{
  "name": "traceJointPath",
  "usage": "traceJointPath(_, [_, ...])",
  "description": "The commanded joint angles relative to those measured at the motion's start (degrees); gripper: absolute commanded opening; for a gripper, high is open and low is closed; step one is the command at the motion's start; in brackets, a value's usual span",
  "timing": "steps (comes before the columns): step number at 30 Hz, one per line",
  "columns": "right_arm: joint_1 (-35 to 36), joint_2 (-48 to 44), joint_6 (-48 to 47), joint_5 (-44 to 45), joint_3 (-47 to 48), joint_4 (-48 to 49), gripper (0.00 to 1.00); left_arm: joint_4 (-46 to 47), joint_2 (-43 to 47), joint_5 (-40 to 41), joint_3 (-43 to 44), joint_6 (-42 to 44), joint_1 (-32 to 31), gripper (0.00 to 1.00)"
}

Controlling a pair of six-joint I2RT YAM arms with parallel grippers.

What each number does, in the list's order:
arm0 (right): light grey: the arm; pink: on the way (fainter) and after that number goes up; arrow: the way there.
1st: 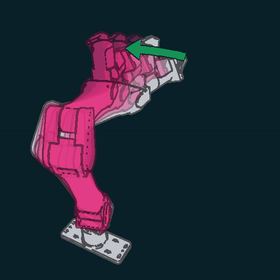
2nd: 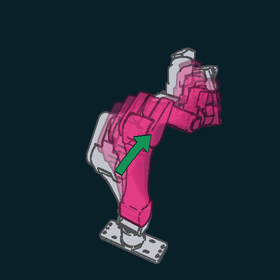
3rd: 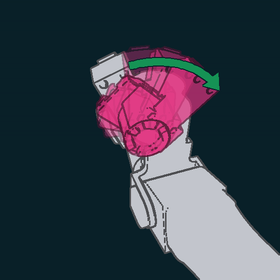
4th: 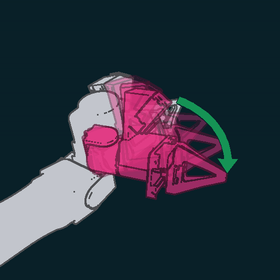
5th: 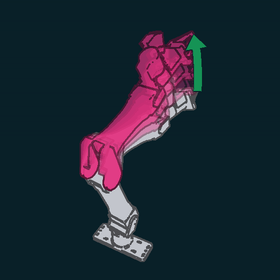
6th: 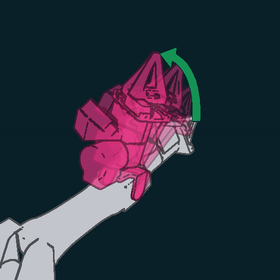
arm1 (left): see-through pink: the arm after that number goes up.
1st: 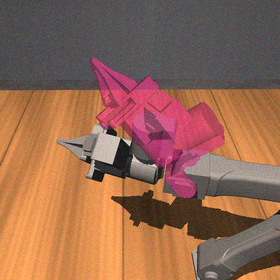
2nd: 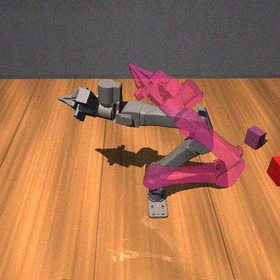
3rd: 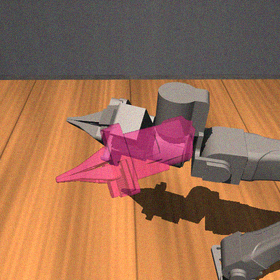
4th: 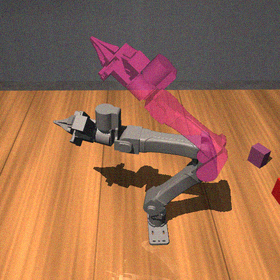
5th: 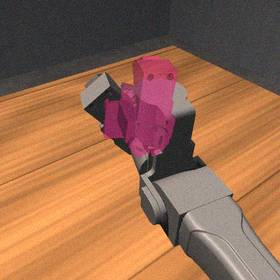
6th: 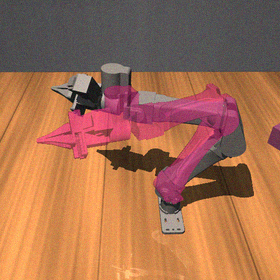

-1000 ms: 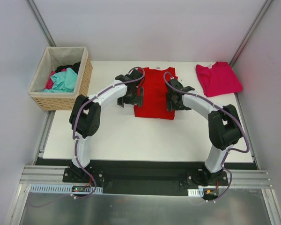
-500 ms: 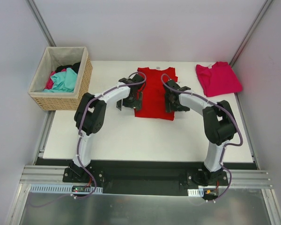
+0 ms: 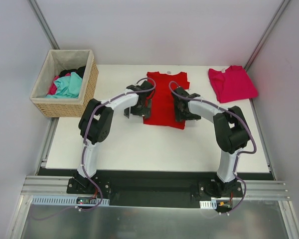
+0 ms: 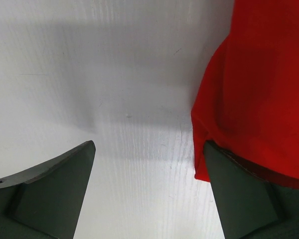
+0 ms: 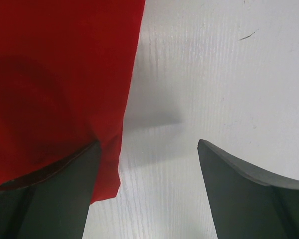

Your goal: Fold and stack the t-shirts

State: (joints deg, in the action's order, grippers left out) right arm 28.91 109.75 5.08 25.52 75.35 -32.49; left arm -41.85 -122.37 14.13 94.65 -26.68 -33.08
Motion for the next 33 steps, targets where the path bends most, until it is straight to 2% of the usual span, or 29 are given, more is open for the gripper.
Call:
traceJointPath(1, [1.76,-3.32,0.28,1.55,-2.57,-4.68,0.83,-0.08,1.42,1.78,-7.36,-1.71,-1.20,0.91])
traceJointPath(9, [5.89,-7.18,1.60,3.13,-8.20,-6.00,0.84,2.38,9.95,1.95,-20.19,-4.96,-4.71,0.92])
traceJointPath(23, [14.42,-11.58,6.25,6.03,-14.18,-8.29,0.84,2.12,26.11,-0.07,-38.47,-17.17,-18.15,0.91])
traceJointPath(33, [23.55,-15.62,14.51,7.88,-22.17,-11.36,0.85,1.15,33.42,1.78,-48.24,-23.42,-20.88,0.91])
